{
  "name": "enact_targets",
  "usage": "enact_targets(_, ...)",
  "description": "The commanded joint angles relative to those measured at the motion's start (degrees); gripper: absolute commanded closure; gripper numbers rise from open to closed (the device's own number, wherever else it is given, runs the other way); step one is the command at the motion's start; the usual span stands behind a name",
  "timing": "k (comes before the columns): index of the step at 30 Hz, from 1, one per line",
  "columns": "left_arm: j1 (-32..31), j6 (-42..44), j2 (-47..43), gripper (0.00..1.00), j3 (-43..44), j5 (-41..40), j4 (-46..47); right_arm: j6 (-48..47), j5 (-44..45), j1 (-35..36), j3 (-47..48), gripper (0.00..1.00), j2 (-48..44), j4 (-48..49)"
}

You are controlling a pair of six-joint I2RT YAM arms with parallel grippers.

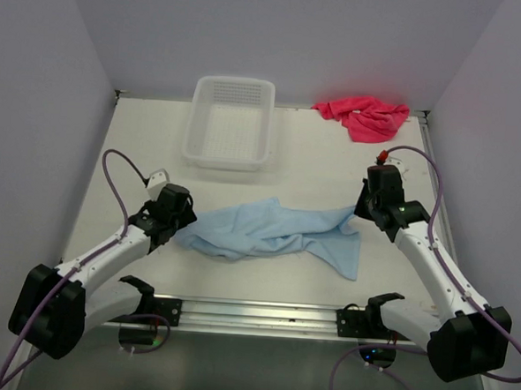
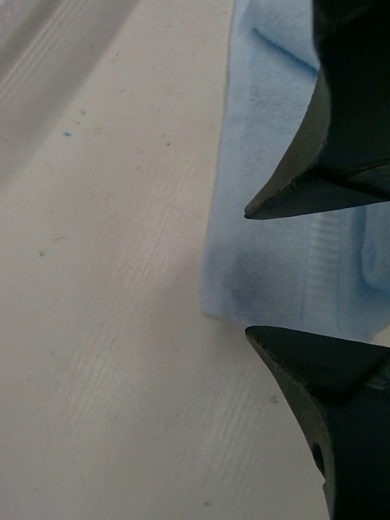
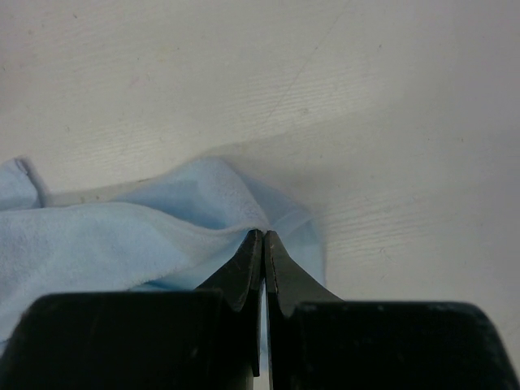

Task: Roll the towels
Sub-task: Flatten the towel

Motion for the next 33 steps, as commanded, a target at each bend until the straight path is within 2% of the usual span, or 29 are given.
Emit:
enact_targets(1,5.91,4.82,3.94,0.42,-1.07,5.48,7.45,0.61,-1.05,-0.74,-0.80,1.00,0.42,2.97)
enact_targets(9,8.03,5.09,9.49,0.45,-2.39,9.96,11.31,0.43,-2.10,-0.92,-0.36,1.00,0.78,3.49)
enact_targets(27,10.40,4.91,10.98,0.49,-0.98,6.01,10.70,0.52,-3.25,-1.18,-1.33,1.00,1.13,4.46)
enact_targets(33,11.20,5.18,12.48,0.59,-1.68,7.77,12.81,0.52,-3.33,-1.19,-1.42,1.00,1.13,4.37)
